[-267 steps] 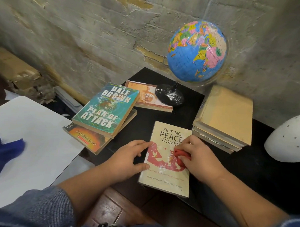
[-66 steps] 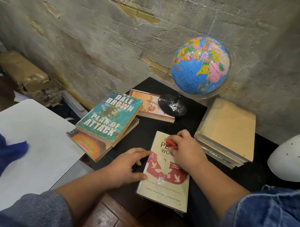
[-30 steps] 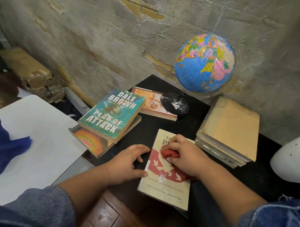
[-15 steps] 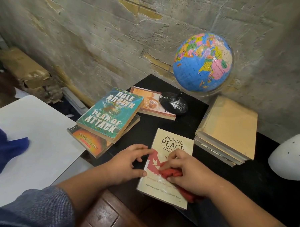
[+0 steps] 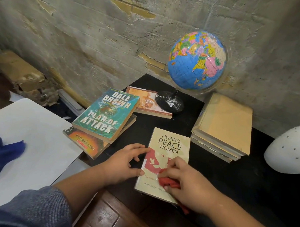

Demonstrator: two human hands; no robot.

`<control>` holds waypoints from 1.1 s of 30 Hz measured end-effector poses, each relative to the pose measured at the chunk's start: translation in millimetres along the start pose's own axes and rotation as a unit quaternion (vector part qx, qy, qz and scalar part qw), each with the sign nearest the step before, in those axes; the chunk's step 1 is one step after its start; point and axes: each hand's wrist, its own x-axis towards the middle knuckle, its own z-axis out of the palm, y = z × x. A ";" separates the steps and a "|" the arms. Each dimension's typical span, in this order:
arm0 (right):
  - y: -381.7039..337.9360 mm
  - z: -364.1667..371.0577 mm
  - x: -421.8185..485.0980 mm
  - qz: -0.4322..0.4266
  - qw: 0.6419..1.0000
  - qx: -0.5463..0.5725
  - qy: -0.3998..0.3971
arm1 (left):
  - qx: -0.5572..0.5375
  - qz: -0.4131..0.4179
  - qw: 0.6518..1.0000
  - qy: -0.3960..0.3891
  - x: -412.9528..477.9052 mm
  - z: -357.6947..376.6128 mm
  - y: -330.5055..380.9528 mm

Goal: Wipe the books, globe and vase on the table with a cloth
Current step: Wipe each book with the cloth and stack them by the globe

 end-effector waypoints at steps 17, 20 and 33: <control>-8.4 7.9 -22.6 -0.020 0.999 -0.024 0.008 | -0.008 -0.005 1.000 -0.007 -1.8 0.4 1.8; -0.2 1.5 -20.3 0.038 0.996 -0.038 0.076 | -0.005 -0.011 1.000 -0.007 -2.6 0.1 3.2; 22.9 -3.2 -43.4 -0.031 0.999 -0.015 -0.030 | -0.006 -0.009 1.000 -0.006 -1.6 0.0 3.6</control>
